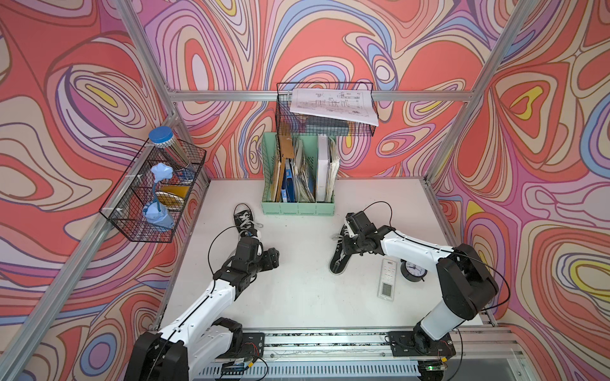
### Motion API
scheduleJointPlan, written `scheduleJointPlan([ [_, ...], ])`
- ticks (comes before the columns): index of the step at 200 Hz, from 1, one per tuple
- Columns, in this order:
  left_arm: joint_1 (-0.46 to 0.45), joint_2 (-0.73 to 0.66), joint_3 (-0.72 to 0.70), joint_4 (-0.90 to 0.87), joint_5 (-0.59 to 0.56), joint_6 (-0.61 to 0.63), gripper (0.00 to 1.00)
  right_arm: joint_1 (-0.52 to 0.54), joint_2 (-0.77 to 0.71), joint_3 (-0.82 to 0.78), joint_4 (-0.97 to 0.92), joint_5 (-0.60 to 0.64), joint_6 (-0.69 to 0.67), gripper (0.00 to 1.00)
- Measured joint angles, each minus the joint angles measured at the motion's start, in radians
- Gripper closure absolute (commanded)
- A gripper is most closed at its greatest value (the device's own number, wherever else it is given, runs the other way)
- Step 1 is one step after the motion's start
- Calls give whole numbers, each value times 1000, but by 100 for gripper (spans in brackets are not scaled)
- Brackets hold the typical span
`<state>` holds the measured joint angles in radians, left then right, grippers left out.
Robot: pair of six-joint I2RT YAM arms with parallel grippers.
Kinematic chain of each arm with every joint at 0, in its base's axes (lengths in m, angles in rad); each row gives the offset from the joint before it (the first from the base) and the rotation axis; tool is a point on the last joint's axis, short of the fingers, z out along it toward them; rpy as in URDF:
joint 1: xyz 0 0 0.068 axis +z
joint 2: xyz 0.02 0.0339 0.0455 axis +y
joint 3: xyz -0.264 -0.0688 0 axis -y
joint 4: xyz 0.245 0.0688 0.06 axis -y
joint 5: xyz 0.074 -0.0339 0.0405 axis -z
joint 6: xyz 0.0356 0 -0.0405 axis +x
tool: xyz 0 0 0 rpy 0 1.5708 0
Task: Tie the shoes
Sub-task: Move the shoe to the center of the board.
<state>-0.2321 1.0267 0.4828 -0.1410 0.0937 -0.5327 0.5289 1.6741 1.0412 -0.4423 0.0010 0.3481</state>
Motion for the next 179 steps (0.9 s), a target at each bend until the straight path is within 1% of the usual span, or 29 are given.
scheduleJointPlan([
  [25,129,79,57,11,-8,-11,27,-44,85,83,-15,-18,-45,100],
  [49,211,171,109,32,-27,-13,29,-73,180,189,-19,-39,-88,100],
  [60,234,225,137,38,-29,-11,29,-84,215,227,-19,-44,-105,91],
  [68,244,262,159,38,-31,-7,29,-88,231,245,-19,-48,-116,83],
  [82,254,329,204,36,-35,2,29,-93,241,261,-23,-53,-134,71],
  [92,258,375,242,35,-40,12,29,-95,241,266,-27,-54,-133,66],
  [104,261,425,290,34,-50,26,30,-96,241,269,-22,-61,-145,61],
  [119,266,481,349,24,-61,43,32,-96,241,268,-21,-70,-150,59],
  [145,281,576,441,-2,-60,66,35,-96,237,266,-21,-80,-152,57],
  [161,291,622,480,-23,-52,78,35,-96,225,259,-22,-85,-153,57],
  [179,301,672,528,-56,-37,92,31,-96,210,254,-21,-96,-153,57],
])
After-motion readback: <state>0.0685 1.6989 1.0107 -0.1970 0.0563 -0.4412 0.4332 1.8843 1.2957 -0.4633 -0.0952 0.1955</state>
